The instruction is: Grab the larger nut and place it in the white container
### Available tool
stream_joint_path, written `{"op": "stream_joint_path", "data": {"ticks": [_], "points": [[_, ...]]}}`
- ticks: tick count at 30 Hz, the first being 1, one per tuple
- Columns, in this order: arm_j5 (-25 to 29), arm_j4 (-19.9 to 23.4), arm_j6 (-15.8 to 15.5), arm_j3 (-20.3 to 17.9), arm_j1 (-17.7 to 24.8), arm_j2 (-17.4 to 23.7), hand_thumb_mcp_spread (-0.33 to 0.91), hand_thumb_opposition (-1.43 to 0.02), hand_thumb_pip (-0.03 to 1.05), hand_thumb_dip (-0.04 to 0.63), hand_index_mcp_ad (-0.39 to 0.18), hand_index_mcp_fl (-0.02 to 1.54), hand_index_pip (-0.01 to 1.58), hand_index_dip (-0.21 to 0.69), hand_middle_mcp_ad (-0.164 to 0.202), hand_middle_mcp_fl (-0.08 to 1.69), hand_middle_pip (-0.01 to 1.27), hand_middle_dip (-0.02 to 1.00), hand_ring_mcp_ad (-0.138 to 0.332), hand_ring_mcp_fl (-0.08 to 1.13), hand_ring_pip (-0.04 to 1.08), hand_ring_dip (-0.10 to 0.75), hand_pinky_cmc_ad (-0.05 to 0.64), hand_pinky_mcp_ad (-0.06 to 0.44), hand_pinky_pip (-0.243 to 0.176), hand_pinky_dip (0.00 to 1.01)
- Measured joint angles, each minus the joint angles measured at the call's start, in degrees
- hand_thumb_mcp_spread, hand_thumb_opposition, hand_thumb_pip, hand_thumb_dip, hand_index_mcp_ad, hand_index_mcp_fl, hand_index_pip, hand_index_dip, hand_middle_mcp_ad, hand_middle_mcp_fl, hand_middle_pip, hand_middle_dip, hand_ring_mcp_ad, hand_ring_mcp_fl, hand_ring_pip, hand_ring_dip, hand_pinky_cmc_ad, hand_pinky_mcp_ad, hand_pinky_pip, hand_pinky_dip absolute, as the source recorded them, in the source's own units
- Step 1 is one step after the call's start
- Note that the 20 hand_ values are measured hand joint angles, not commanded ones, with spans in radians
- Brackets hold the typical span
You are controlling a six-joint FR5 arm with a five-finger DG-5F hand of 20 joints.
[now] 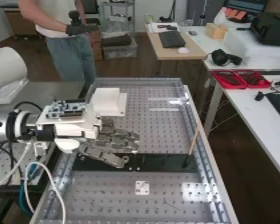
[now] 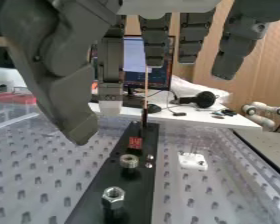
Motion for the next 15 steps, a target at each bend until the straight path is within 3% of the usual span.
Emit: {"op": "stream_joint_path", "data": {"ticks": [6, 15], "points": [[-1.4, 0.0, 0.0, -0.3, 0.4, 1.4, 0.34, -0.87, 0.73, 0.206, -0.171, 0.02, 1.54, 0.051, 0.096, 0.0, 0.12, 0.22, 0.161, 0.0, 0.09, 0.119, 0.374, 0.312, -0.089, 0.39], [-11.4, -4.0, -2.0, 4.0, -2.2, -1.3, 0.34, -0.87, 0.73, 0.206, -0.171, 0.02, 1.55, 0.051, 0.094, 0.0, 0.12, 0.22, 0.159, 0.0, 0.09, 0.119, 0.372, 0.312, -0.089, 0.4]]}}
